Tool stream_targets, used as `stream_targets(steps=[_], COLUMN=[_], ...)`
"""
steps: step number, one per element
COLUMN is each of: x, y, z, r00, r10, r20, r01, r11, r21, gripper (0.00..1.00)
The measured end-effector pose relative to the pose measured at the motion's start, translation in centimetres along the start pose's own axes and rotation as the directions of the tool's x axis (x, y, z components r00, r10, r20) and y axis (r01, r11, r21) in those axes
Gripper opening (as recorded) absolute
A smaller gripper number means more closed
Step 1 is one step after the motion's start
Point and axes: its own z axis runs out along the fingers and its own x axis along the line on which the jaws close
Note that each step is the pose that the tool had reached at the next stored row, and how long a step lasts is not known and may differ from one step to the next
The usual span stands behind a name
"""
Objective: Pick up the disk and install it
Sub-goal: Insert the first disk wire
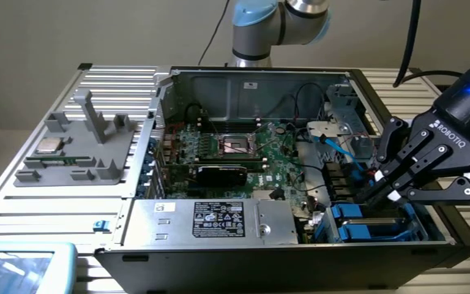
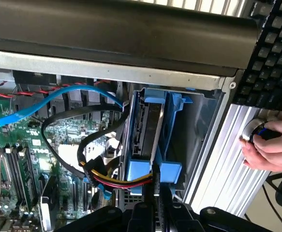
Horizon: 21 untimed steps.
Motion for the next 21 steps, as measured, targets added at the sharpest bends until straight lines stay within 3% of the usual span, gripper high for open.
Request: stream_targets(steps=[4,9,11,19,21], x=[-0.1,-0.1,-0.2,-0.1,-0.1], y=[0.69,1.4,1.52,1.82,1.93], z=[-0.25,-0.44,-0.41,-0.17,-0.21], r00=[1.0,1.0,0.9999,0.9966,0.996], r10=[-0.001,0.001,0.009,0.07,0.077], r20=[-0.0013,-0.0052,-0.0106,-0.0435,-0.0466], r01=[0.001,-0.001,-0.009,-0.069,-0.076], r11=[1.0,1.0,0.9999,0.9975,0.997], r21=[0.004,0.0045,0.0053,0.0131,0.0141], gripper=[0.16,0.16,0.16,0.16,0.16])
